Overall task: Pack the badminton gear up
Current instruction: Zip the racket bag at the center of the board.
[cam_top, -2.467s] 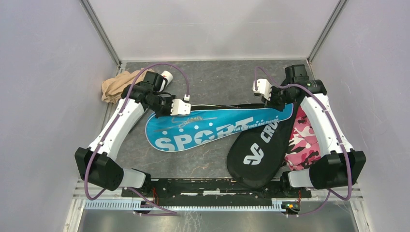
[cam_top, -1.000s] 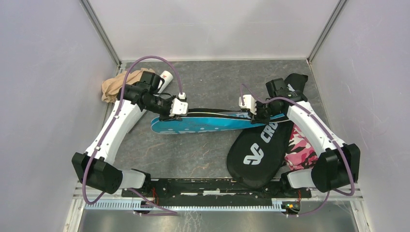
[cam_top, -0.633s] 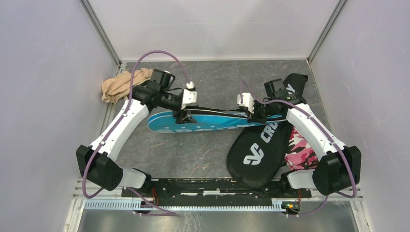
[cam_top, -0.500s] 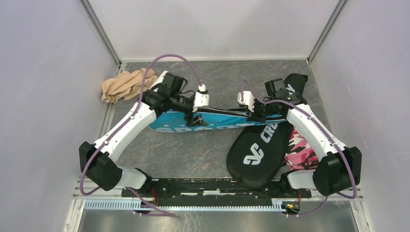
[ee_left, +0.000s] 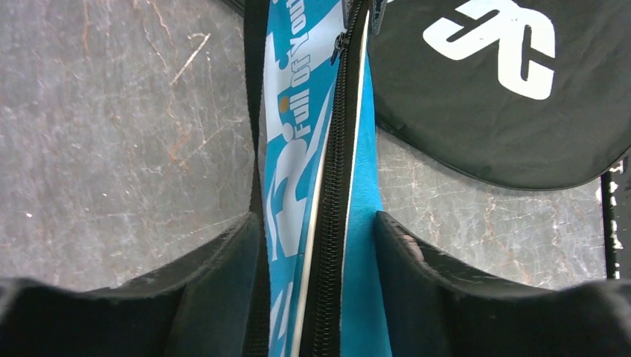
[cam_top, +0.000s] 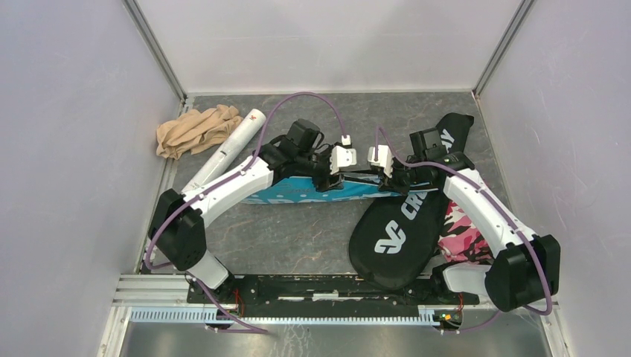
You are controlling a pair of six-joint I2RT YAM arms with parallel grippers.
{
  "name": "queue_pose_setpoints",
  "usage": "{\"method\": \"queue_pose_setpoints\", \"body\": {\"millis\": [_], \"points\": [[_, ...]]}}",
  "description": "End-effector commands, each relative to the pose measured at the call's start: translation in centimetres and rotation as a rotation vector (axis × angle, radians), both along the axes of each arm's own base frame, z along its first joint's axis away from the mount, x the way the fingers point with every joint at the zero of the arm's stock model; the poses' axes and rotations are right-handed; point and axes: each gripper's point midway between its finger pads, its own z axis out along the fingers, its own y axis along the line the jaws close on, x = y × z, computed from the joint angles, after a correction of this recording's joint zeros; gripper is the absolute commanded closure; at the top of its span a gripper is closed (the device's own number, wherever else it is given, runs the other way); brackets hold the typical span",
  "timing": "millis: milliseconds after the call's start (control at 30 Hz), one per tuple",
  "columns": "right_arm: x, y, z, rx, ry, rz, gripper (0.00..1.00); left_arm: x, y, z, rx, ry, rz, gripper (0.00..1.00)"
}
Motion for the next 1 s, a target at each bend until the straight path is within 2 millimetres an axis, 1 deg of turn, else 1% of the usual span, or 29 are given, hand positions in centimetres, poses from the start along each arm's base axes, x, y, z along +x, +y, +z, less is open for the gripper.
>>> {"method": "queue_pose_setpoints", "body": {"millis": [0, 67, 133, 200, 267, 333, 400, 467, 533, 600, 700, 833, 967], "points": [[-0.2, 1.1, 1.5, 0.076, -0.034, 0.020, 1.00, -0.2, -0.6, 0.0, -0.022, 0.025, -0.007, 0.43], [-0.4, 1.2, 1.4, 0.083, -0.027, 0.022, 1.00, -0.6, -0.3, -0.8, -0.004, 0.034, -0.016, 0.60], [-0.6, 1.2, 1.3, 0.087, -0.016, 0.021, 0.96, -0.9, 0.1, -1.0, 0.005, 0.019, -0.027, 0.76], [-0.8, 1.3, 1.4, 0.100, 0.001, 0.019, 0.88, -1.0, 0.6, -0.8, 0.012, -0.030, -0.039, 0.88], [-0.9, 1.3, 1.8, 0.121, 0.028, 0.016, 0.74, -0.9, 1.1, -0.7, 0.028, -0.101, -0.040, 0.97], [-1.0, 1.3, 2.3, 0.144, 0.065, 0.015, 0.58, -0.9, 1.6, -0.3, 0.035, -0.178, -0.055, 0.98], [-1.0, 1.5, 3.0, 0.170, 0.100, 0.021, 0.48, -1.1, 1.9, 0.1, 0.046, -0.279, -0.084, 0.98], [-1.2, 1.8, 3.5, 0.194, 0.143, 0.032, 0.43, -1.8, 2.0, 0.9, 0.046, -0.348, -0.116, 0.98], [-1.4, 2.2, 3.7, 0.210, 0.180, 0.047, 0.40, -2.4, 1.9, 1.5, 0.039, -0.370, -0.123, 0.98], [-1.6, 2.4, 3.4, 0.220, 0.211, 0.058, 0.39, -2.9, 1.9, 1.9, 0.029, -0.385, -0.125, 0.98], [-2.5, 2.8, 2.5, 0.243, 0.277, 0.096, 0.39, -4.0, 2.0, 1.3, 0.033, -0.442, -0.138, 0.98], [-3.9, 3.0, 1.4, 0.258, 0.362, 0.149, 0.39, -4.1, 2.3, -0.3, 0.069, -0.536, -0.114, 0.98], [-4.7, 3.1, 0.8, 0.252, 0.382, 0.186, 0.37, -4.1, 2.3, -0.6, 0.061, -0.581, -0.091, 0.98]]}}
